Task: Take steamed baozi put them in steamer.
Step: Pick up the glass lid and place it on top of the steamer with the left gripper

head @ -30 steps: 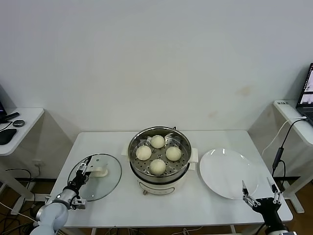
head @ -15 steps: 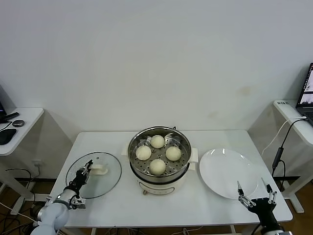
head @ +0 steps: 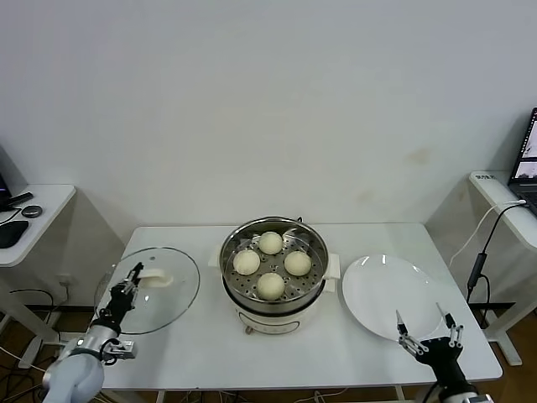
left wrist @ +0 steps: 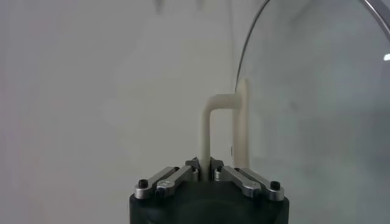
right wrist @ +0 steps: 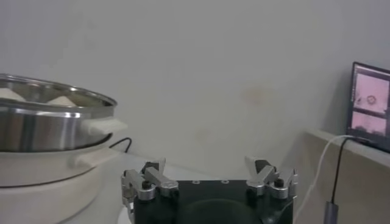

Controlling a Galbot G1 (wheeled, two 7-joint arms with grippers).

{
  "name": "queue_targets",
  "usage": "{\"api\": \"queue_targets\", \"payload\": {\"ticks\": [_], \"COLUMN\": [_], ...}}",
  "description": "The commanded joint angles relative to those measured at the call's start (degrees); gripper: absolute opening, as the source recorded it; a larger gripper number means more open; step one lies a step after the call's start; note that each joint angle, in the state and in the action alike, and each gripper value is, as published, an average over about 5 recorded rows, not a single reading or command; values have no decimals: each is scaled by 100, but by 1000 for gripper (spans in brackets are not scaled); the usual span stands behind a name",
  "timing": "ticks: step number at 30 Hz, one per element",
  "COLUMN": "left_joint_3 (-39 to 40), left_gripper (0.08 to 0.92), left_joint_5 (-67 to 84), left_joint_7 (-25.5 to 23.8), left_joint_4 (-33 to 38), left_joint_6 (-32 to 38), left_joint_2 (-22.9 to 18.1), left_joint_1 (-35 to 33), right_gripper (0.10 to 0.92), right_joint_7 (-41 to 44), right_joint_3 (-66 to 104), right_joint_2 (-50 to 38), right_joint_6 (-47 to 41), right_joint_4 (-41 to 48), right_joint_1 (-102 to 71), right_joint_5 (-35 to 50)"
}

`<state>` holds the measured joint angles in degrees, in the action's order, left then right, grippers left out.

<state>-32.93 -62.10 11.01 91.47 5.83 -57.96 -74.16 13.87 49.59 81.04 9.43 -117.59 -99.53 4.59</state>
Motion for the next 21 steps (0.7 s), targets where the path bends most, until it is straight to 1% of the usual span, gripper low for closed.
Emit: {"api": "queue_targets", "payload": {"ticks": [1, 4, 6, 9, 12, 15, 17, 21], "left_joint_3": [-237, 7, 332, 1109, 2060, 2908, 3355, 3942], "left_gripper": [165, 165, 165, 165, 165, 165, 165, 165], "left_joint_5": [1168, 1517, 1762, 1980, 1925, 1522, 1060, 39], "left_joint_7": [-844, -1197, -1372, -1517, -1654, -1918, -2153, -2617], "left_joint_4": [2760, 3257, 3470, 3578, 3530, 3370, 3175, 2712], "left_joint_6": [-1921, -2531, -2944, -3471, -3879, -4216, -4395, -4538], "left_joint_2": [923, 1136, 1279, 1457, 1492, 1198, 818, -43], "left_joint_1": [-974, -659, -336, 337, 1101, 1825, 2240, 2688], "right_gripper": [823, 823, 823, 823, 823, 823, 823, 823], "right_joint_7": [-1, -22, -43, -105, -202, -324, -390, -460], "right_joint_3": [-272, -363, -423, -535, -657, -802, -886, -953], "right_joint_2": [-30, -38, -33, 13, 100, 198, 258, 313], "right_joint_6": [50, 95, 117, 142, 137, 73, 45, 69], "right_joint_4": [82, 200, 281, 417, 548, 637, 706, 844], "right_joint_1": [28, 76, 112, 191, 298, 410, 481, 573], "right_joint_5": [-152, -323, -441, -615, -777, -892, -1004, -1212]}}
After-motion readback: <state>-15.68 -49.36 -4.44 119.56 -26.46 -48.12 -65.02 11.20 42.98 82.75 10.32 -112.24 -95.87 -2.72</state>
